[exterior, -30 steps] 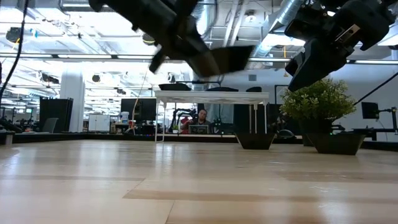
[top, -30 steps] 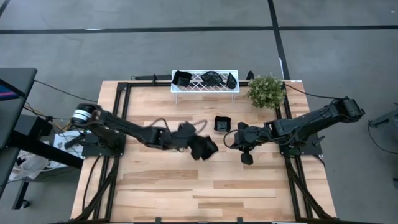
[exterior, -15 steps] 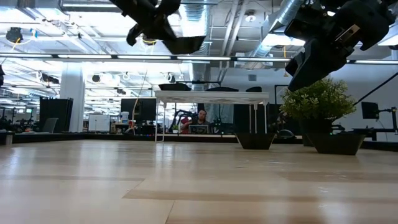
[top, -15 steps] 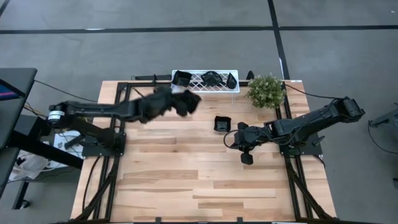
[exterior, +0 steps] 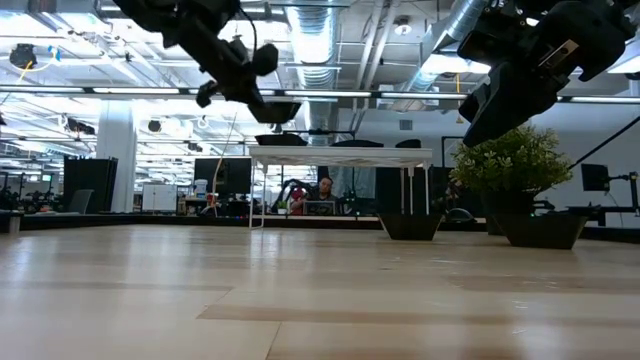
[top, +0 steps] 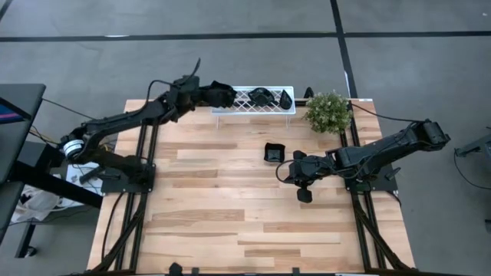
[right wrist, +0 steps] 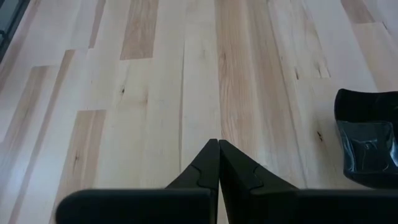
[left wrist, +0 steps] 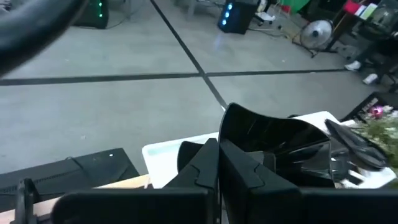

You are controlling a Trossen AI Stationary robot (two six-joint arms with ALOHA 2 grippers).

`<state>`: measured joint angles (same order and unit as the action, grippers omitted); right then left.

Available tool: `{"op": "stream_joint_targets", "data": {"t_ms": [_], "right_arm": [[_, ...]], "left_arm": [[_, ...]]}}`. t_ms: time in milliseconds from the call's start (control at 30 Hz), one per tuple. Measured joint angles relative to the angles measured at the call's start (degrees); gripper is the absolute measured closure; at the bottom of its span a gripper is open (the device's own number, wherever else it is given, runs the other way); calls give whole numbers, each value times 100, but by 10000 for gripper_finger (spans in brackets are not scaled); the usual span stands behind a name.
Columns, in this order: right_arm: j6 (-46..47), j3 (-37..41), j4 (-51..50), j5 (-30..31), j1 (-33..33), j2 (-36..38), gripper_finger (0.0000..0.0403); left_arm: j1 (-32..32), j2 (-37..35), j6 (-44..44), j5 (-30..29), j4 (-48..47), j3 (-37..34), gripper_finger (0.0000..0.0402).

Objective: Pick & Place Mini shaped plates
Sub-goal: Stack the distorted square plate on top of the distorted square plate on the shelf

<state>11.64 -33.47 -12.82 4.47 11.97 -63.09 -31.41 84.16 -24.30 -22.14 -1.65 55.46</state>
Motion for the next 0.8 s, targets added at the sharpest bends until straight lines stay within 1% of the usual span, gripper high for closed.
{"op": "stream_joint_targets", "data": {"t_ms": [233,800], "right_arm": [[0,0,-2,0,0,0,403],[0,0,-2,0,0,1,403]], "left_arm": [[-221,437,3,317,815,-2,393],[-268,455,136,390,913,-2,388]]}}
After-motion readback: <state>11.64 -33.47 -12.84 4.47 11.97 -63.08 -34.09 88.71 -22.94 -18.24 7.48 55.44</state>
